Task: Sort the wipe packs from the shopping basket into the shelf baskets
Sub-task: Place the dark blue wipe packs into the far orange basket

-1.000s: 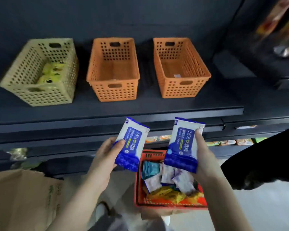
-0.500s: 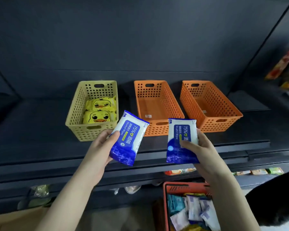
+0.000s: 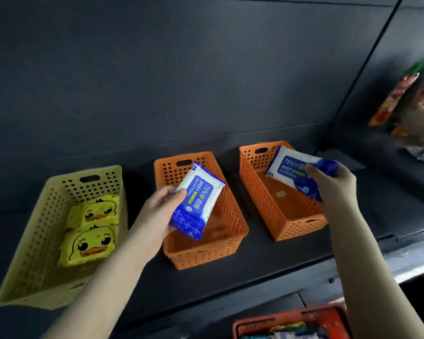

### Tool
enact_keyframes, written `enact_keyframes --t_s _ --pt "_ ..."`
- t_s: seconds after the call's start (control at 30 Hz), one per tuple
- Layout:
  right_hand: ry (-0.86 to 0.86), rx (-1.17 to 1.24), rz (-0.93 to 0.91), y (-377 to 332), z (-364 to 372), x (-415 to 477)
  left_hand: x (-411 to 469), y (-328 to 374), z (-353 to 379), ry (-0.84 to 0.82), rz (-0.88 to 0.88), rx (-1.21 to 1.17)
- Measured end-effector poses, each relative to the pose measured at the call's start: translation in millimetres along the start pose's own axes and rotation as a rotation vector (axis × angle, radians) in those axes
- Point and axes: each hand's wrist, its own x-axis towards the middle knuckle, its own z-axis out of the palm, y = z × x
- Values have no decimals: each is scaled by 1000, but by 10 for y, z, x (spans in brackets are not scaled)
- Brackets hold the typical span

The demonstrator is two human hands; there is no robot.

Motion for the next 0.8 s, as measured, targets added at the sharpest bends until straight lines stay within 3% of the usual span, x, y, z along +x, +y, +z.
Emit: enact_keyframes --t_s 0.2,0.37,0.47,0.8 --pt "-155 -442 -21 225 427 1061 570 112 241 -17 -57 73" --pt "-383 -645 112 426 898 1540 881 131 376 -18 -131 100" --pt "-485 -742 89 547 1069 1646 982 129 412 -17 -152 86" --pt "-401 -861 -118 597 1093 1619 1161 99 608 28 -219 62"
